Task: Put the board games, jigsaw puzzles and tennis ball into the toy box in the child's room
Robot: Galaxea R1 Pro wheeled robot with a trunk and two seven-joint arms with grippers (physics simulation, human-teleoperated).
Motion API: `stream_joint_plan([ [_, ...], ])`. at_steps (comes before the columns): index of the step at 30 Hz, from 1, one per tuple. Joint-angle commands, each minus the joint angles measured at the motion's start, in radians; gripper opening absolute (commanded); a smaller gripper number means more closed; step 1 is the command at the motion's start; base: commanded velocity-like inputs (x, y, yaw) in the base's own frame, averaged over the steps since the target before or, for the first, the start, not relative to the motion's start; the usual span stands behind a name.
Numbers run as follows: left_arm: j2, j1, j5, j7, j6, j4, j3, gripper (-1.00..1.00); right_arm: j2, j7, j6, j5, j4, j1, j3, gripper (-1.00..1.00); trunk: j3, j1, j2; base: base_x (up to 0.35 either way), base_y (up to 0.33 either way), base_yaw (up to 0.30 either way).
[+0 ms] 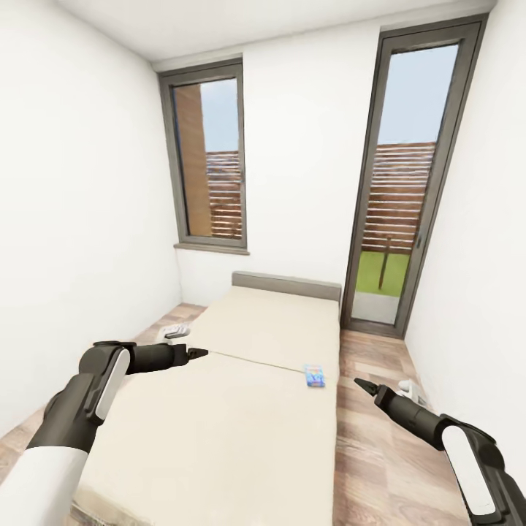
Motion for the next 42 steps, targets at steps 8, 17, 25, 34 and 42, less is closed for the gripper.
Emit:
stream_joint_plan([
  [8,0.000,-0.001,0.002,-0.001,0.006,0.000,0.001,1.00,0.002,0.004,0.005,0.002,0.000,0.000,-0.001,1.00,0.000,0.000,-0.001,0.001,-0.006,0.291],
  [17,0.000,-0.001,0.002,-0.001,0.006,0.000,0.000,1.00,0.003,0.004,0.005,0.002,0.000,0.000,0.000,1.00,0.000,0.000,-0.001,-0.037,-0.041,0.291],
  [25,0.000,-0.001,0.002,-0.001,0.006,0.000,0.000,1.00,0.004,0.004,0.005,0.002,0.000,0.000,0.000,1.00,0.000,0.000,-0.001,-0.064,-0.095,0.291],
  [34,0.000,-0.001,0.002,-0.001,0.007,0.000,0.000,1.00,0.004,0.004,0.005,0.003,0.000,0.000,0.000,1.00,0.000,0.000,-0.001,-0.008,-0.015,0.291],
  [42,-0.001,-0.001,0.003,-0.001,0.006,0.000,0.000,1.00,0.004,0.004,0.005,0.003,-0.001,0.000,0.000,1.00,0.000,0.000,-0.001,-0.001,-0.001,0.291],
])
